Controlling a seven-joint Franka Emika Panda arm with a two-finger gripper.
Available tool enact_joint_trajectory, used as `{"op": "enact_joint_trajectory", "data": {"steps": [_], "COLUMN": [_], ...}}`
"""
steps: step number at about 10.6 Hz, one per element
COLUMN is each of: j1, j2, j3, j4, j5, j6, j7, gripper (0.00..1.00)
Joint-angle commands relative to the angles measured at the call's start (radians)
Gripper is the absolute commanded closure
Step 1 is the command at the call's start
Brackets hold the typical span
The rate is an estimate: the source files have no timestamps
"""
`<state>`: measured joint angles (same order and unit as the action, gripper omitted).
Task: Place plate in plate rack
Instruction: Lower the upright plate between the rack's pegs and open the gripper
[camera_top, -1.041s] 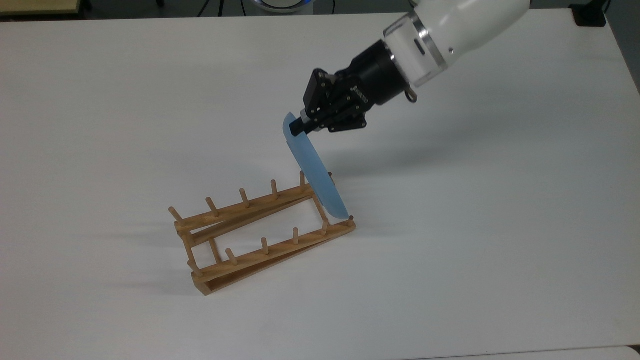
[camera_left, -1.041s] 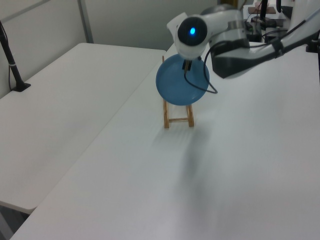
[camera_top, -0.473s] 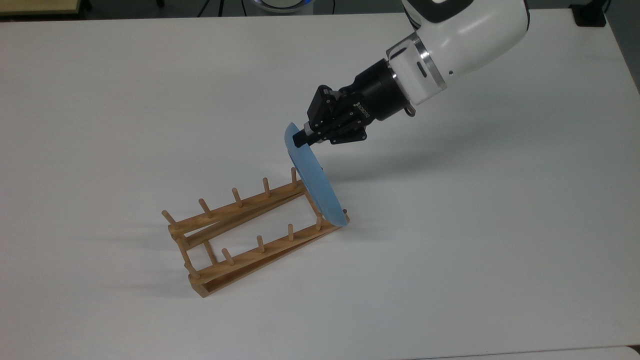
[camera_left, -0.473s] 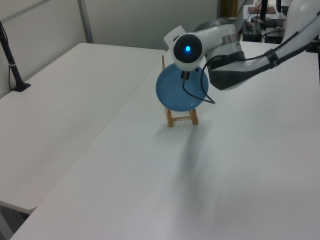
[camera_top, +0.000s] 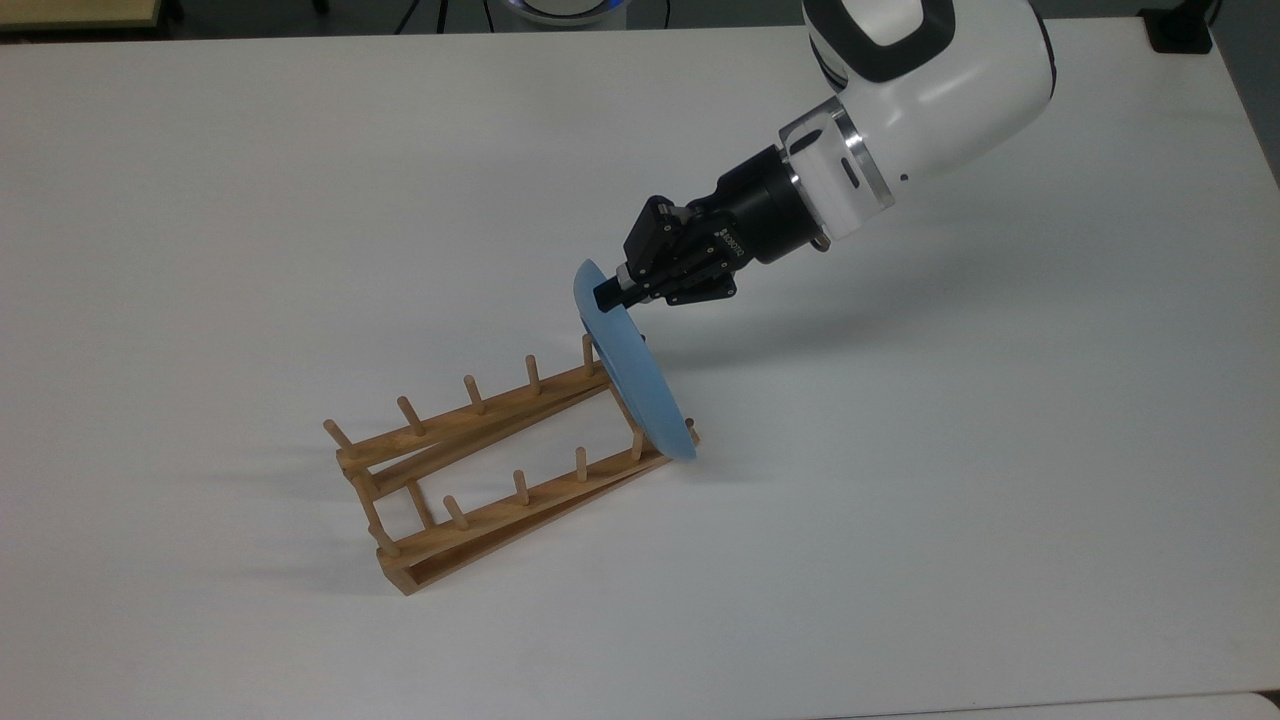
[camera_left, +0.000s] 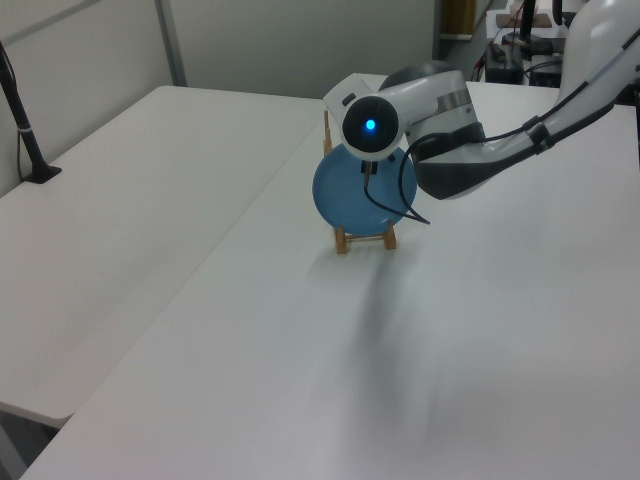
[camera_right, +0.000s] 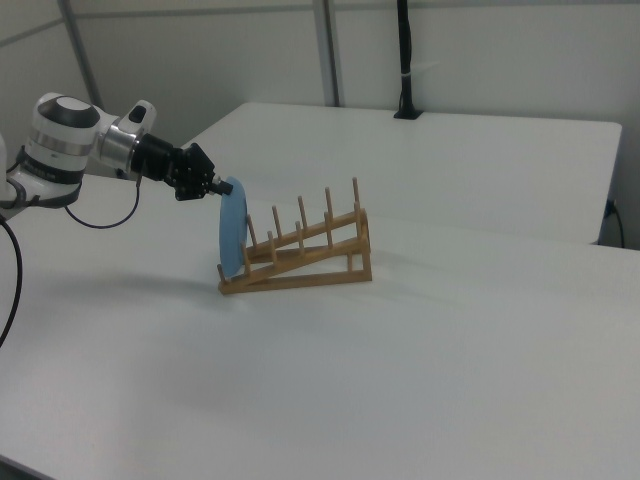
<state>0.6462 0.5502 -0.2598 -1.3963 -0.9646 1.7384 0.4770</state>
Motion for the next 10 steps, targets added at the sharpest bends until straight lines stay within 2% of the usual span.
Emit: {"op": "enact_joint_trajectory", "data": {"steps": [1, 2, 3, 4, 5, 9, 10], "j1": [0.007, 0.004, 0.003, 0.001, 0.003, 0.006, 0.006], "j2": [0.016, 0.016, 0.017, 0.017, 0.017, 0.001, -0.024], "j3": [-0.006, -0.006, -0.006, -0.007, -0.007, -0.006, -0.006], "j4": [0.019, 0.019, 0.019, 0.019, 0.019, 0.02, 0.02], "j5": [-0.023, -0.023, -0.023, -0.023, -0.032, -0.013, 0.054], "j6": [-0.011, 0.007, 0.013, 0.021, 0.035, 0.081, 0.102], "j7": [0.012, 0.012, 0.014, 0.052, 0.089, 0.106, 0.121], "gripper": [0.98, 0.84, 0.53, 0.32, 0.0, 0.0, 0.0]}}
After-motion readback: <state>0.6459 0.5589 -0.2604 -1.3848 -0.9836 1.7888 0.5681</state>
